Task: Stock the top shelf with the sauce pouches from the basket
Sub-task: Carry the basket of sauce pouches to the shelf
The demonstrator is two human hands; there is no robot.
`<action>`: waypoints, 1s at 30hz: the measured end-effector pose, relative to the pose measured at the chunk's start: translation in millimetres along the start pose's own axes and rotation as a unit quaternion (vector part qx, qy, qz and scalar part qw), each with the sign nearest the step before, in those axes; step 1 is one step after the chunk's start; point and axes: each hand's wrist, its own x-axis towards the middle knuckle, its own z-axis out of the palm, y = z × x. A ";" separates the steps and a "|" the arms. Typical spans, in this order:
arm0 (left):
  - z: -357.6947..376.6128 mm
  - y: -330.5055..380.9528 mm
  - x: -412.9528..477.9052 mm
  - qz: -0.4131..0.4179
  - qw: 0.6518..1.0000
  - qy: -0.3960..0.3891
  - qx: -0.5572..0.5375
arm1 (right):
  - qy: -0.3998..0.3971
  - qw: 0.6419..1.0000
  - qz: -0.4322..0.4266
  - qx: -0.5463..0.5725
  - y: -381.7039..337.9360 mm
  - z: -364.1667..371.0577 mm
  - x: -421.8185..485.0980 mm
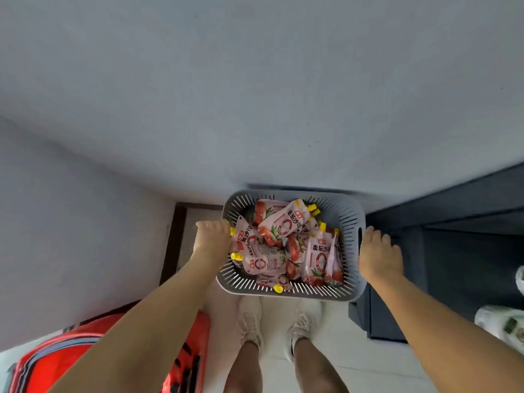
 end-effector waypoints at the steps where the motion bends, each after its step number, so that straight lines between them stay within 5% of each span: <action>1: 8.8 3.3 4.7 -0.005 1.000 -0.014 -0.002 | -0.019 0.998 0.036 0.039 -5.1 9.4 5.0; 6: 39.3 18.4 16.8 -0.060 0.972 -0.009 -0.227 | -0.024 0.935 0.164 0.314 -22.6 34.4 26.8; 9: 45.3 22.4 18.2 -0.146 0.879 -0.025 -0.453 | -0.035 0.892 0.218 0.394 -19.8 37.4 35.6; 13: 50.3 23.1 21.1 -0.232 0.753 -0.021 -0.615 | -0.046 0.870 0.223 0.437 -11.4 45.7 41.0; 20: 50.8 20.3 35.6 -0.275 0.651 -0.080 -0.702 | -0.046 0.818 0.241 0.519 -6.1 61.3 51.5; 30: 42.9 17.2 0.4 -0.286 0.641 -0.133 -0.700 | -0.144 0.737 0.299 0.589 4.6 46.4 6.5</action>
